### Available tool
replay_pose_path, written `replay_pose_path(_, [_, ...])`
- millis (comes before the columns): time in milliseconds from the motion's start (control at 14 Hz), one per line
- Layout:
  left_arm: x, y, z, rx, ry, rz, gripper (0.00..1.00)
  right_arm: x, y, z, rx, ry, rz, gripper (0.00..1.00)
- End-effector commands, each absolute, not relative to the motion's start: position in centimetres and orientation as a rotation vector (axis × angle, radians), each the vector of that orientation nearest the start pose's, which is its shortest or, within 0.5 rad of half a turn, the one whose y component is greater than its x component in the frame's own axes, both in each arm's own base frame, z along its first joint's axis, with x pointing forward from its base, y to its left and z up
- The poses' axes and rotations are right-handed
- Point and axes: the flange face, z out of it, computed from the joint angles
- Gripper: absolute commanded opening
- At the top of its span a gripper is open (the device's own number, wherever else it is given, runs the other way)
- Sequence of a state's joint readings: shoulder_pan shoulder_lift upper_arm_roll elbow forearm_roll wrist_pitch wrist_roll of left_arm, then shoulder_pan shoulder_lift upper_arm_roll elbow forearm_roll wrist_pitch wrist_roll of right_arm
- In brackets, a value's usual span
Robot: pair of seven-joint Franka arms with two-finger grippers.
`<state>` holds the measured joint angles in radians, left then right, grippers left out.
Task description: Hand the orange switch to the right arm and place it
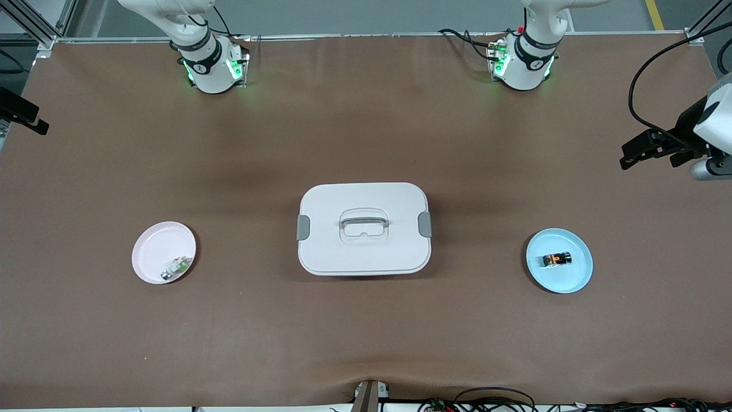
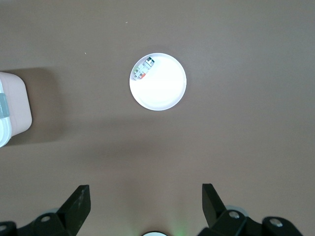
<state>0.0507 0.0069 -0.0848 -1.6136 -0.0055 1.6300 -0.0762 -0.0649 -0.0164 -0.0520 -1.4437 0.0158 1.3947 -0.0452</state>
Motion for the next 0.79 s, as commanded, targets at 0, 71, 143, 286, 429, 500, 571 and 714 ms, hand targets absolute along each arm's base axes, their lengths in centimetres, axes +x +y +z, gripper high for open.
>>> replay_pose_path(0, [55.65,-1.75,60.95,-3.159,-0.050,-0.033,1.00,52.73,-6.25,67.97,-3.120,0.135,0.055,1.00])
replay_pose_path(71, [55.73,-1.66,61.23,-3.160,-0.052,-0.042,1.00,52.73,-6.25,67.97,-3.120,0.132,0.055,1.00])
replay_pose_path(143, [55.82,-1.64,61.41,-3.158,-0.050,-0.047,1.00,52.73,-6.25,67.97,-3.120,0.135,0.055,1.00])
replay_pose_path(286, [55.82,-1.78,61.42,-3.156,-0.045,-0.047,1.00,52.73,-6.25,67.97,-3.120,0.132,0.055,1.00])
replay_pose_path(429, [55.84,-1.78,61.63,-3.156,-0.047,-0.055,1.00,52.73,-6.26,67.97,-3.122,0.133,0.056,1.00])
replay_pose_path(500, [56.04,-1.70,61.80,-3.158,-0.050,-0.062,1.00,52.72,-6.34,67.97,-3.121,0.138,0.056,1.00])
replay_pose_path(571, [56.19,-1.80,61.77,-3.159,-0.071,-0.062,1.00,52.72,-6.34,67.97,-3.121,0.135,0.056,1.00])
replay_pose_path(714, [56.20,-1.99,61.86,-3.161,-0.074,-0.066,1.00,52.72,-6.34,67.97,-3.121,0.135,0.056,1.00])
